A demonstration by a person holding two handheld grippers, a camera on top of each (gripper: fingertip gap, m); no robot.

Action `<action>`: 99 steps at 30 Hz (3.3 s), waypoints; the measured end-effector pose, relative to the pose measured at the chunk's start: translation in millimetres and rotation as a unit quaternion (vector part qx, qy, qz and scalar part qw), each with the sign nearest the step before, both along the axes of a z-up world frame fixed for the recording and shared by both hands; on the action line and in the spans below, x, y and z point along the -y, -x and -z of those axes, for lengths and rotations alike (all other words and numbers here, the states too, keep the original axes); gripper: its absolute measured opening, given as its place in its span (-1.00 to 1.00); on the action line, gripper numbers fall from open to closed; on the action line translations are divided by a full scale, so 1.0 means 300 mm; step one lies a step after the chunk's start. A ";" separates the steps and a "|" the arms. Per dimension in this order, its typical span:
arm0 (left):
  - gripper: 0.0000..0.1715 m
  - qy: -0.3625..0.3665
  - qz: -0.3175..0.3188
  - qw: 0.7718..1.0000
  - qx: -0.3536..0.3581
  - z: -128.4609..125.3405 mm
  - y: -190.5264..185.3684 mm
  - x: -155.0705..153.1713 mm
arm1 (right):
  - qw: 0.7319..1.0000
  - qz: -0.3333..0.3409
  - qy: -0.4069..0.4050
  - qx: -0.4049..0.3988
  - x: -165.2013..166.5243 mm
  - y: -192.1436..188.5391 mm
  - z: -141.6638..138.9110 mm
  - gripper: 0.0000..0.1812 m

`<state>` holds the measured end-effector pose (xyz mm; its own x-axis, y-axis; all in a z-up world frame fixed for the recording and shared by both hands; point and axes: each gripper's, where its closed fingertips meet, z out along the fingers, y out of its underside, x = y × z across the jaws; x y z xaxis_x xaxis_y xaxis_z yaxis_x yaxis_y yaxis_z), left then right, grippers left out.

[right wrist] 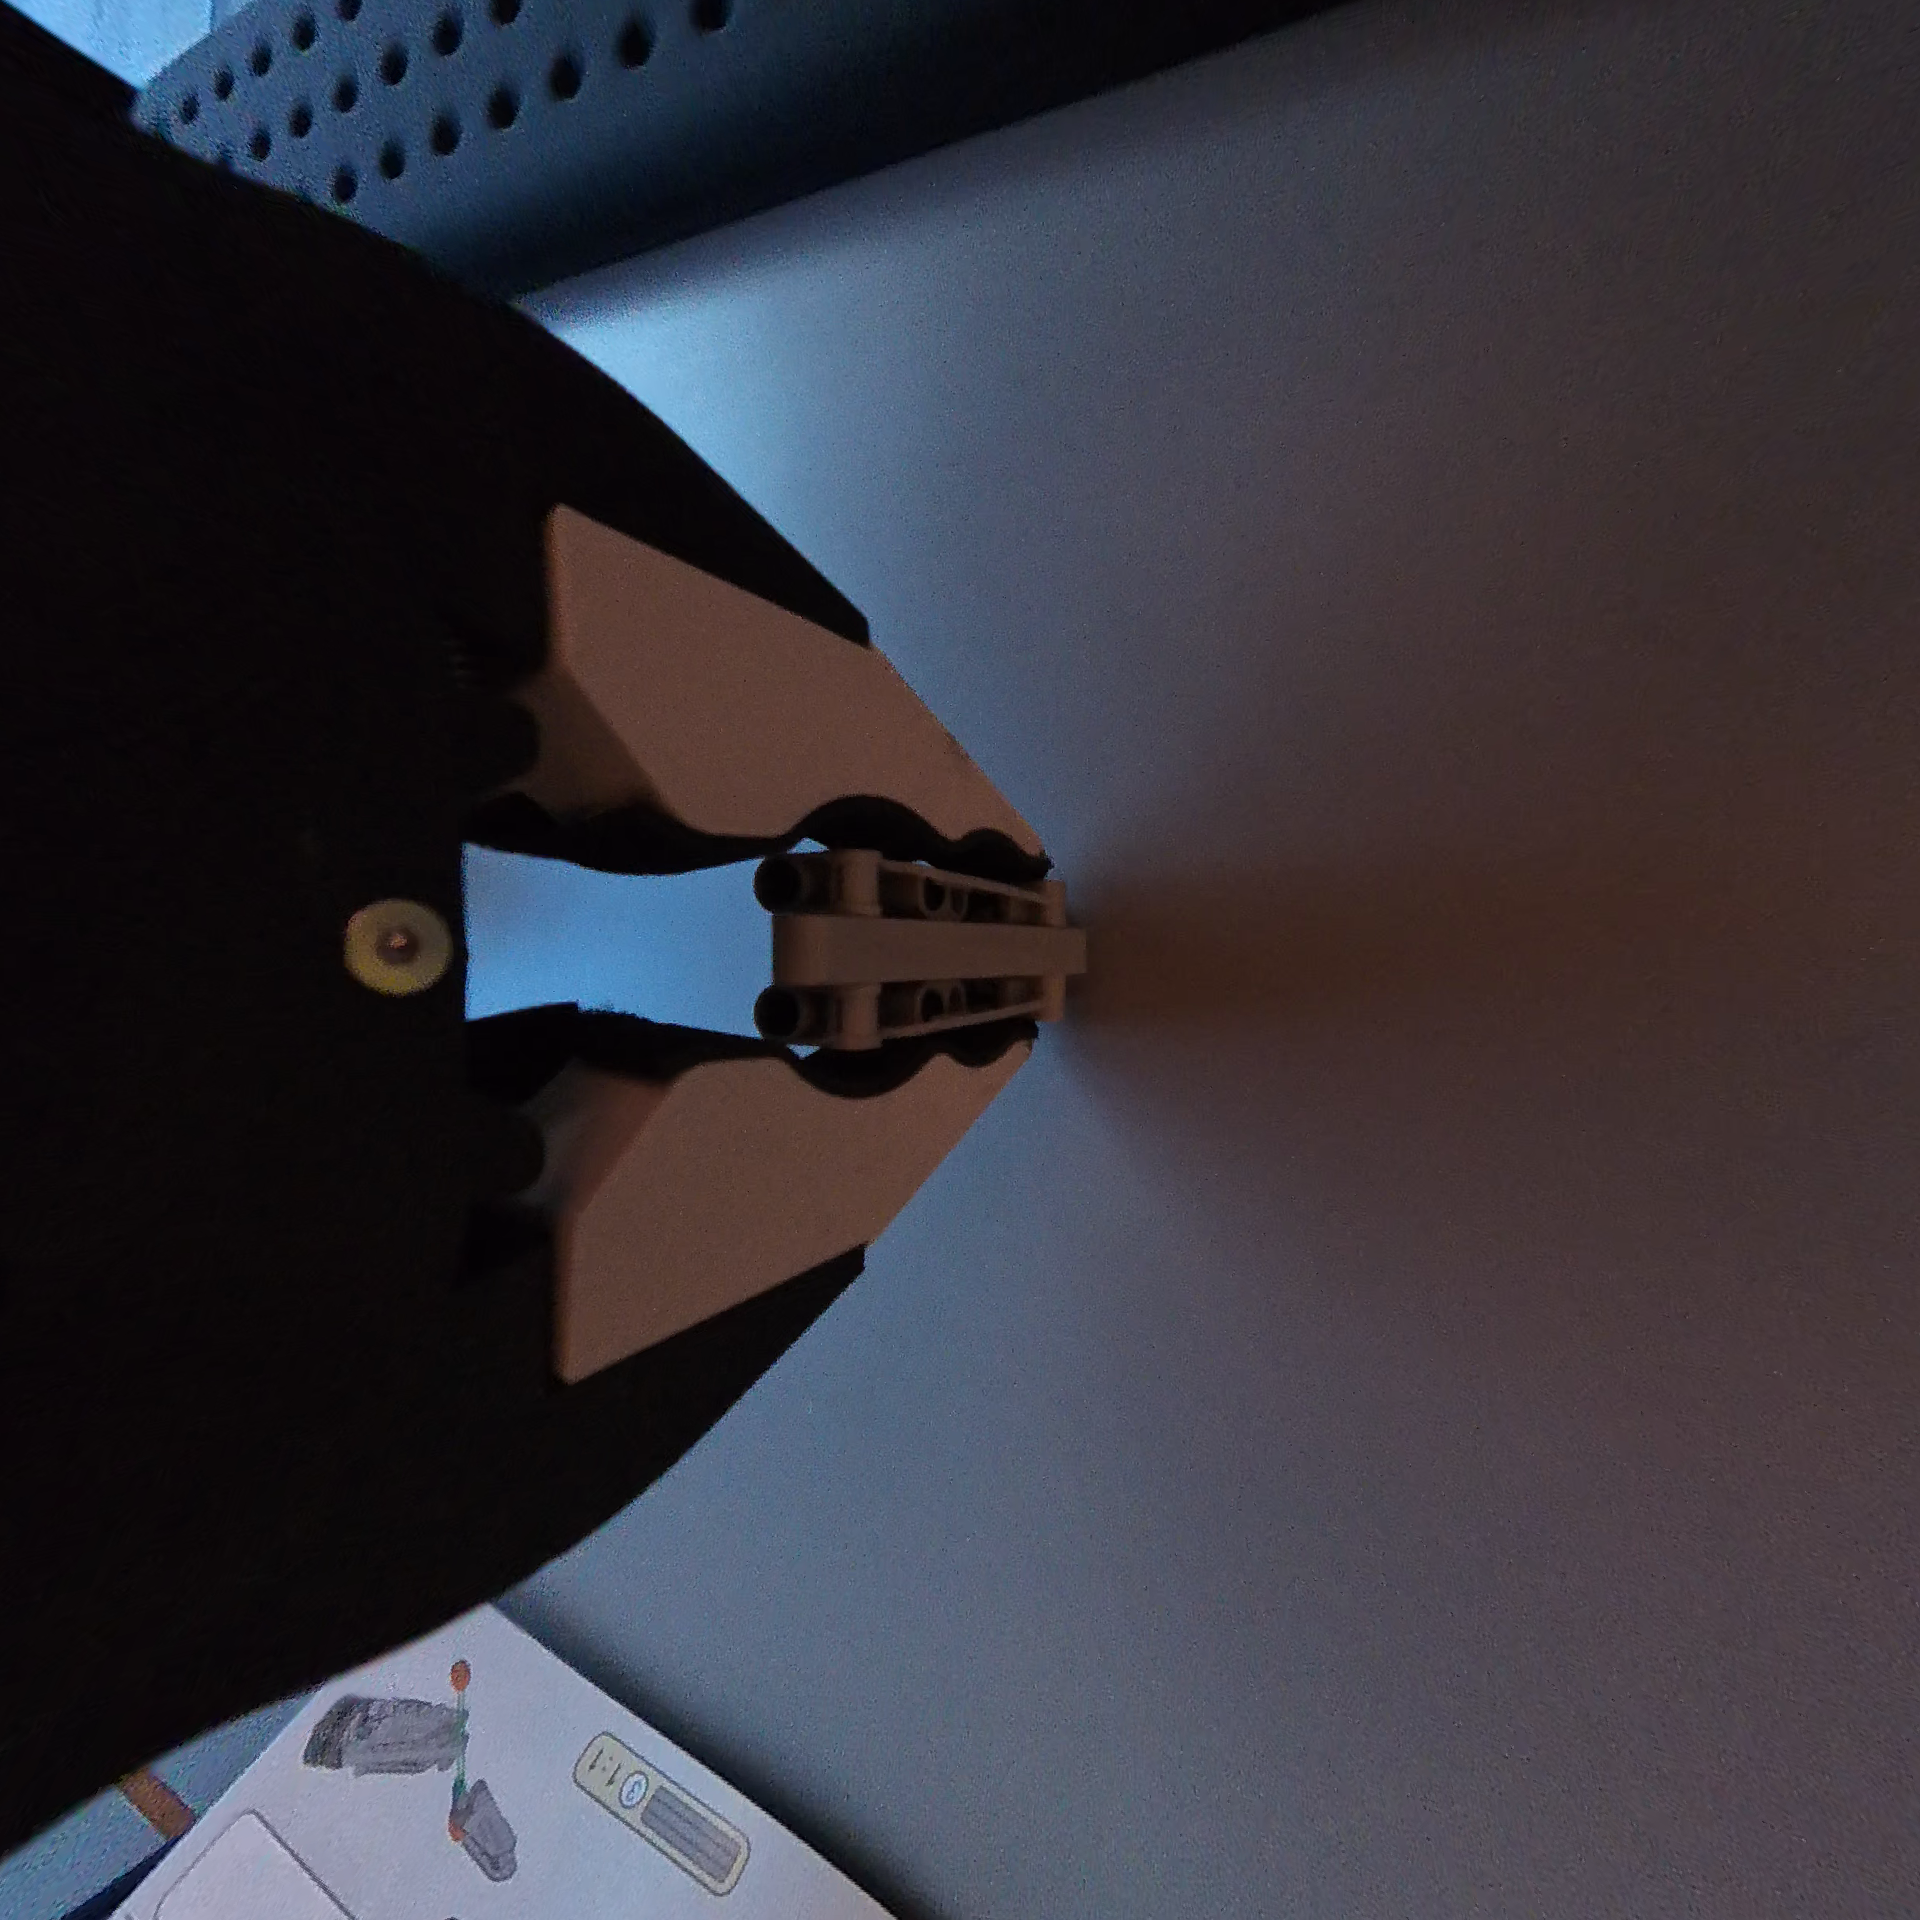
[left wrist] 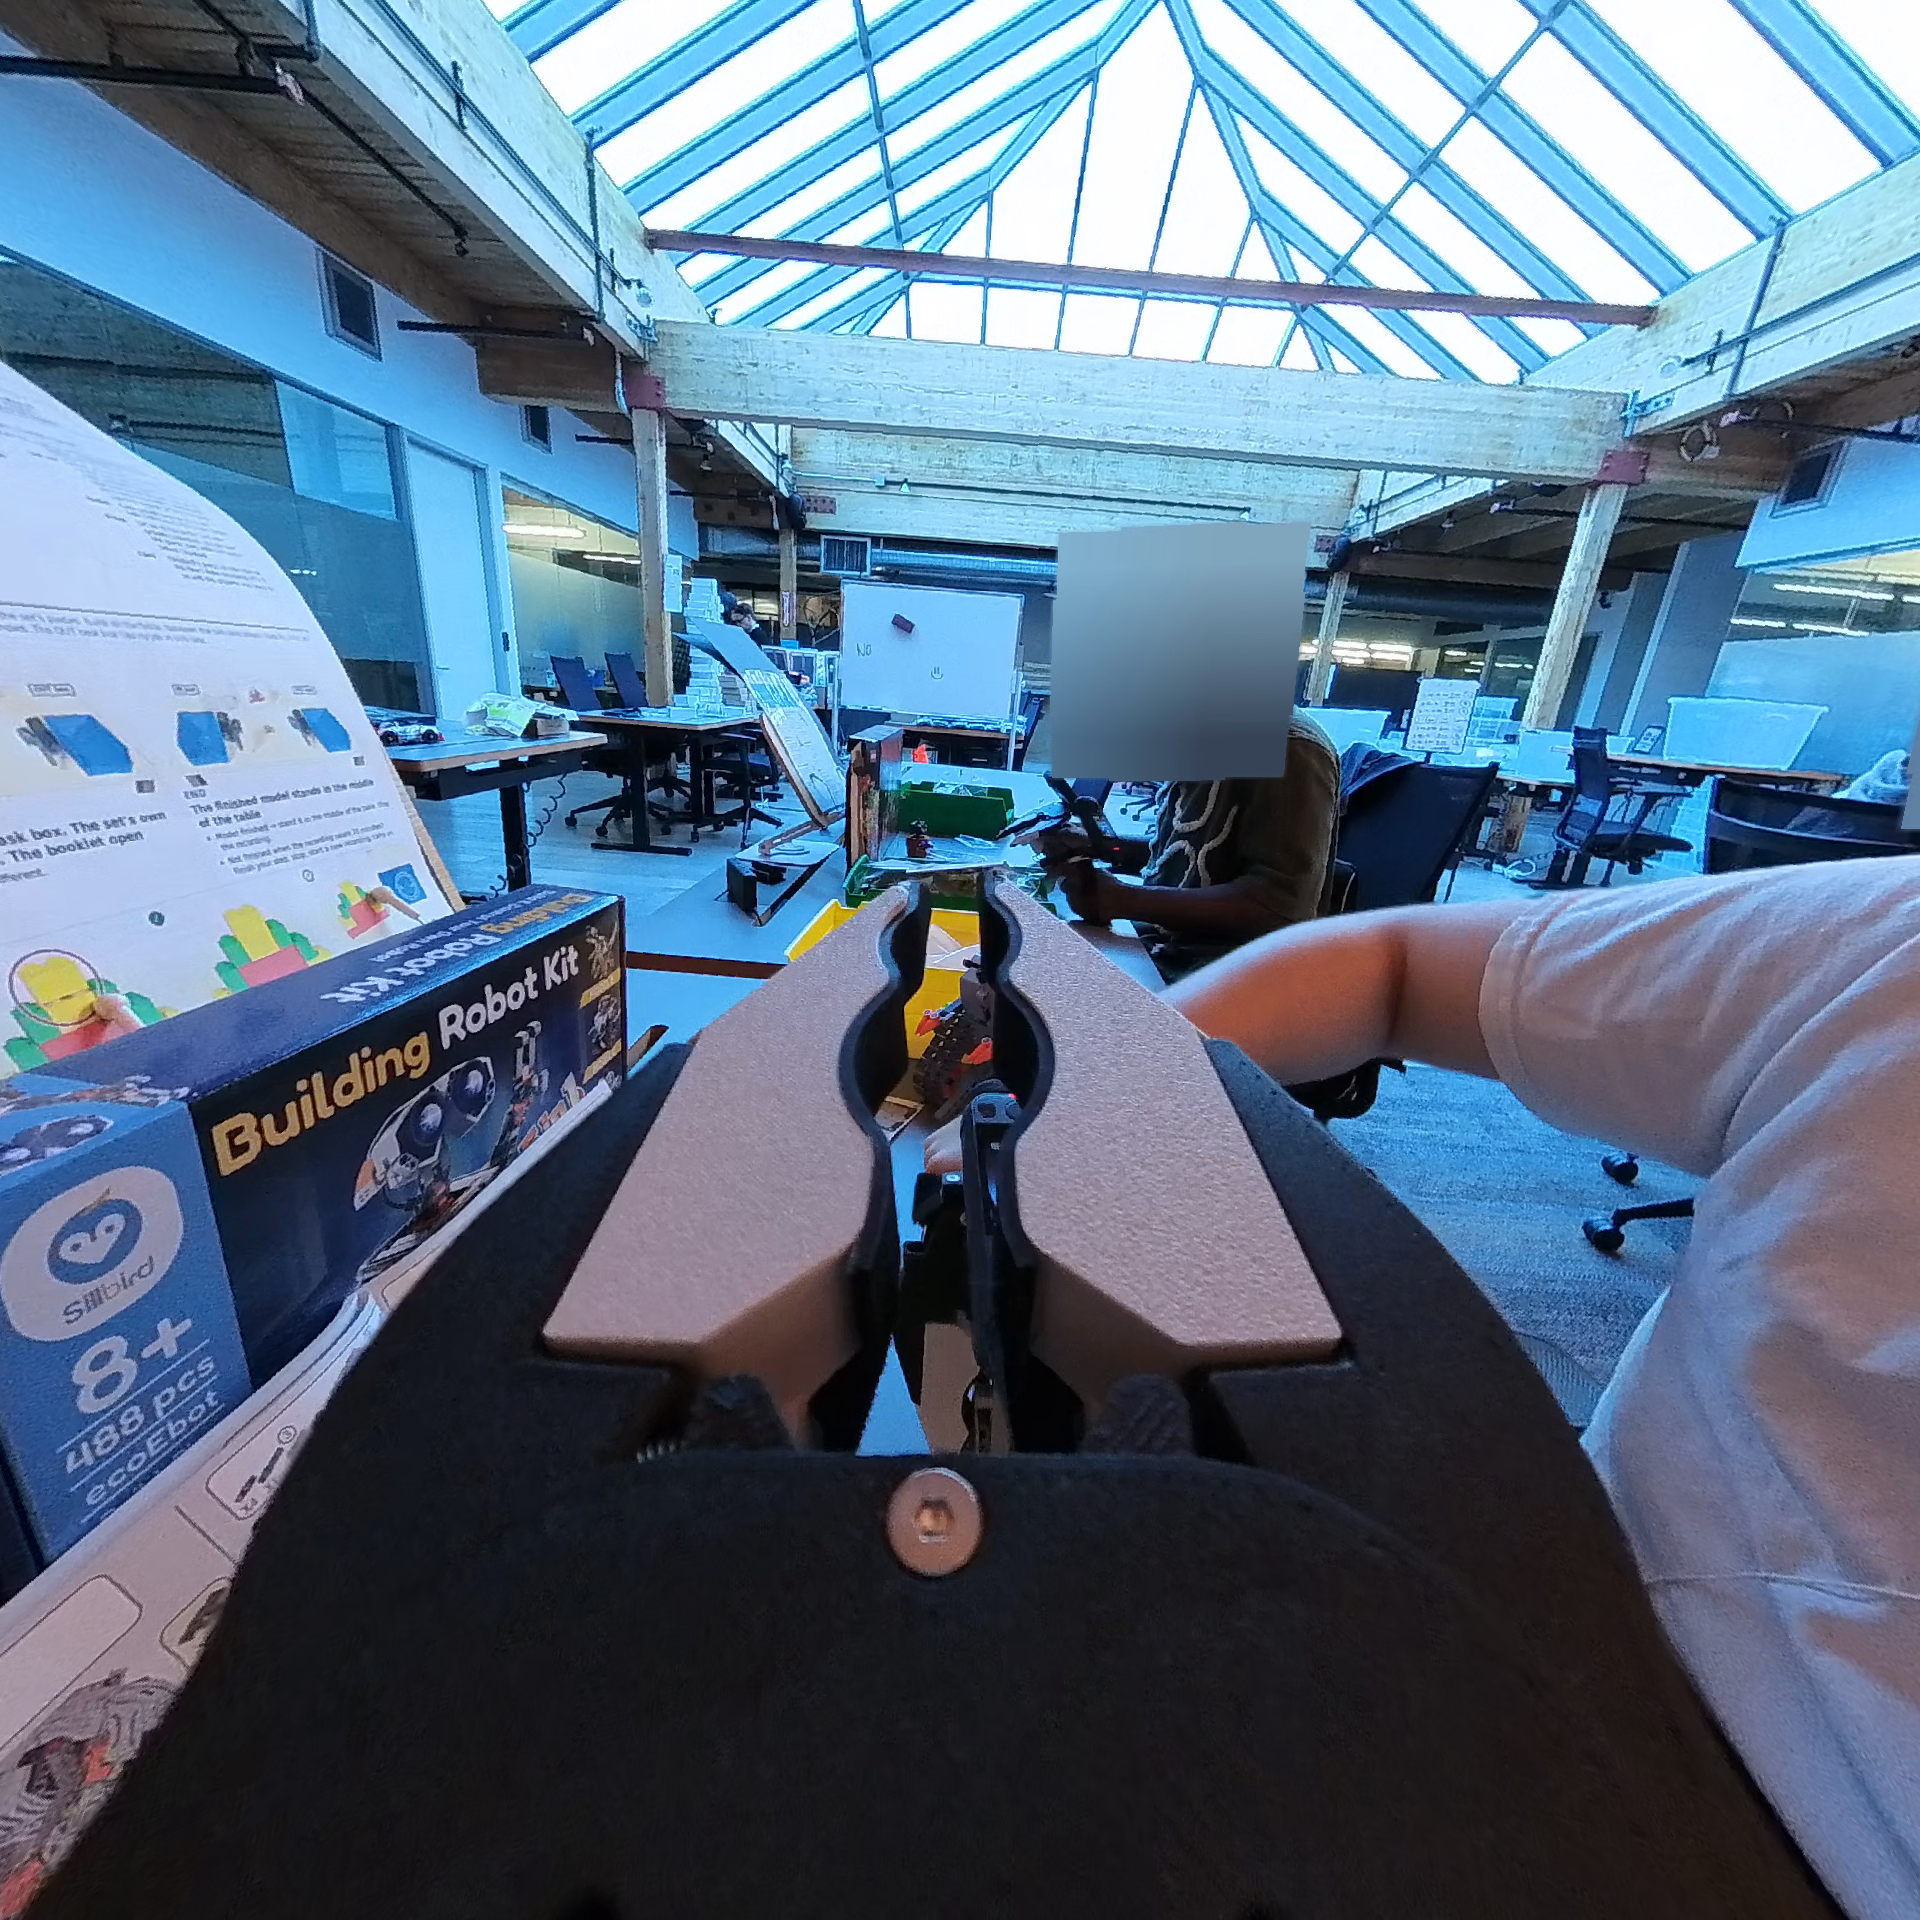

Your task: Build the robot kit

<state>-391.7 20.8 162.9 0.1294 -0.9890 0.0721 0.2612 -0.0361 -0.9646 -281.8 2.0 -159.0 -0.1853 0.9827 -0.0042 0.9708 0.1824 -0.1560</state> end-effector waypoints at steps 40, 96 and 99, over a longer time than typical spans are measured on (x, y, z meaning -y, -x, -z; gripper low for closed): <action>-0.80 0.266 0.249 0.927 -0.090 0.429 -0.402 0.056 | 0.719 0.082 -0.413 -0.553 -0.019 0.011 -0.652 -0.71; -0.79 0.206 -0.035 0.967 -0.145 0.332 -0.083 -0.234 | 0.901 0.236 -0.071 -0.356 -0.527 0.309 -0.009 -0.71; -0.79 0.212 -0.036 0.967 -0.136 0.336 -0.080 -0.243 | 0.893 0.183 -0.157 -0.379 -0.503 0.312 -0.074 -0.73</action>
